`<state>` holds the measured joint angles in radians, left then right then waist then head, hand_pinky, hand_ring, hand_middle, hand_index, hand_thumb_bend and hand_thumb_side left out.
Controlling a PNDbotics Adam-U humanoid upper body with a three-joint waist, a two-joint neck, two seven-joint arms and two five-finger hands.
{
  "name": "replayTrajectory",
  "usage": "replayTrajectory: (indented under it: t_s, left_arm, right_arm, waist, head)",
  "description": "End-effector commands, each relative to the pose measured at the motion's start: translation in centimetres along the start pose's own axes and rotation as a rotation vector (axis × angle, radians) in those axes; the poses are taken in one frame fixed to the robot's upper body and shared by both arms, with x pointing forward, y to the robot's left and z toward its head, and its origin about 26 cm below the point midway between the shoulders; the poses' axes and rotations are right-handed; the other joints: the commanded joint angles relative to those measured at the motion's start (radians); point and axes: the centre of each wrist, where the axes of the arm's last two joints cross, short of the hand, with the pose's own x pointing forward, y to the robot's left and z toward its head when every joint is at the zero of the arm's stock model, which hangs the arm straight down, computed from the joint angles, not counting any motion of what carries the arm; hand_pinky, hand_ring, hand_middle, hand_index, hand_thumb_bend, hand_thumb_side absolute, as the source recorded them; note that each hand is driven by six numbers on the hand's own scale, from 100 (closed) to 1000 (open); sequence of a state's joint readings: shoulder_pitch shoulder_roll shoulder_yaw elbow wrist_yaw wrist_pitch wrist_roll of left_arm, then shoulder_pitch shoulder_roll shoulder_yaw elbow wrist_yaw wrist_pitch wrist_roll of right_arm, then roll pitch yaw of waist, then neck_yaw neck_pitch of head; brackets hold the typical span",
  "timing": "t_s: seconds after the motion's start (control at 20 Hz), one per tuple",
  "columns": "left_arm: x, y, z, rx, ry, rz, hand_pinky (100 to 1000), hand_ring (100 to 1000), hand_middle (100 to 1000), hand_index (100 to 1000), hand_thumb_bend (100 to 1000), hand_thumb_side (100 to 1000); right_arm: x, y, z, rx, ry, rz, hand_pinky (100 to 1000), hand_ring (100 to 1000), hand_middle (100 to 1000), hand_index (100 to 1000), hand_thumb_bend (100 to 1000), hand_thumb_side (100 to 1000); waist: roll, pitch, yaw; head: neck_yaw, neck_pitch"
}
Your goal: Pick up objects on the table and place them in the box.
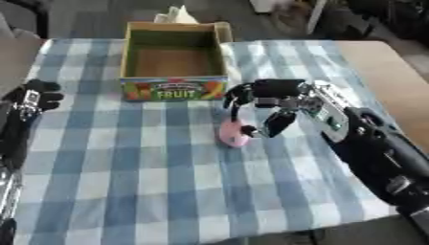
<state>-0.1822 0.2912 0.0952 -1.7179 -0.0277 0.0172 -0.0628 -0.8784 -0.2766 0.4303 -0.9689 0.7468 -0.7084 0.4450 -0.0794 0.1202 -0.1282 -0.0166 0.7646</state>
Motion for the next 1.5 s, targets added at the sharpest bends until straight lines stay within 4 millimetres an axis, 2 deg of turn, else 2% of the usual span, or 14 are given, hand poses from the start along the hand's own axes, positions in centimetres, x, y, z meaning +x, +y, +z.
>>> replayTrajectory:
  t_s: [0.05, 0.25, 0.5, 0.6, 0.75, 0.95, 1.05, 1.2, 1.35, 1.5]
  left_arm:
    - [0.6, 0.6, -0.3, -0.001, -0.022, -0.023, 786, 734, 694, 709, 100, 813]
    - [0.7, 0.6, -0.3, -0.001, -0.024, -0.023, 786, 735, 695, 709, 100, 812]
    - [0.7, 0.6, -0.4, -0.003, -0.026, -0.022, 786, 735, 696, 709, 100, 811]
    - [0.7, 0.6, -0.4, -0.004, -0.027, -0.021, 786, 736, 696, 709, 100, 811]
    - [0.7, 0.6, -0.4, -0.004, -0.026, -0.022, 786, 736, 697, 709, 100, 812]
    - [0.7, 0.6, -0.4, -0.004, -0.026, -0.022, 786, 736, 698, 710, 100, 813]
    - [0.7, 0.6, -0.3, -0.004, -0.025, -0.023, 786, 737, 698, 710, 100, 814]
    - [0.7, 0.6, -0.3, -0.004, -0.025, -0.023, 786, 737, 698, 710, 100, 814]
    - [0.6, 0.6, -0.3, -0.004, -0.023, -0.023, 786, 738, 699, 710, 100, 816]
    - [0.6, 0.7, -0.3, -0.003, -0.023, -0.023, 786, 738, 700, 710, 100, 815]
  right_arm:
    - [-0.4, -1.3, 0.7, 0.169, -0.146, 0.141, 834, 950, 804, 734, 150, 100]
    - [-0.4, -1.0, 0.6, 0.16, -0.141, 0.142, 832, 948, 799, 691, 125, 100]
    - [-0.3, -0.7, 0.3, 0.194, -0.143, 0.145, 846, 963, 820, 836, 164, 100]
    - [-0.2, -0.7, 0.2, 0.222, -0.146, 0.146, 851, 966, 826, 869, 174, 101]
    - [-0.1, -0.7, 0.1, 0.257, -0.15, 0.146, 854, 968, 830, 863, 171, 102]
    - [0.0, -0.9, 0.0, 0.285, -0.16, 0.145, 853, 945, 824, 757, 141, 104]
    - [0.0, -1.0, 0.1, 0.282, -0.16, 0.145, 850, 916, 818, 675, 122, 104]
    - [-0.2, -1.4, 0.5, 0.241, -0.154, 0.144, 825, 862, 773, 482, 100, 100]
    - [-0.5, -2.2, 1.2, 0.101, -0.137, 0.141, 782, 805, 691, 317, 100, 100]
    - [-0.6, -2.6, 1.6, -0.026, -0.113, 0.146, 777, 798, 673, 299, 100, 100]
  waist:
    - [0.005, -0.012, 0.002]
    - [0.006, -0.013, 0.003]
    - [0.007, -0.013, 0.003]
    - [0.008, -0.013, 0.003]
    - [0.009, -0.012, 0.003]
    - [0.009, -0.009, 0.004]
    - [0.009, -0.008, 0.003]
    - [0.008, -0.007, 0.001]
    - [0.008, -0.007, 0.0]
    - [0.008, -0.006, 0.001]
  head:
    - [-0.002, 0.005]
    - [-0.003, 0.005]
    - [-0.004, 0.005]
    - [-0.005, 0.005]
    - [-0.006, 0.005]
    - [-0.008, 0.005]
    - [-0.009, 0.005]
    - [-0.008, 0.005]
    - [-0.006, 0.005]
    - [-0.006, 0.005]
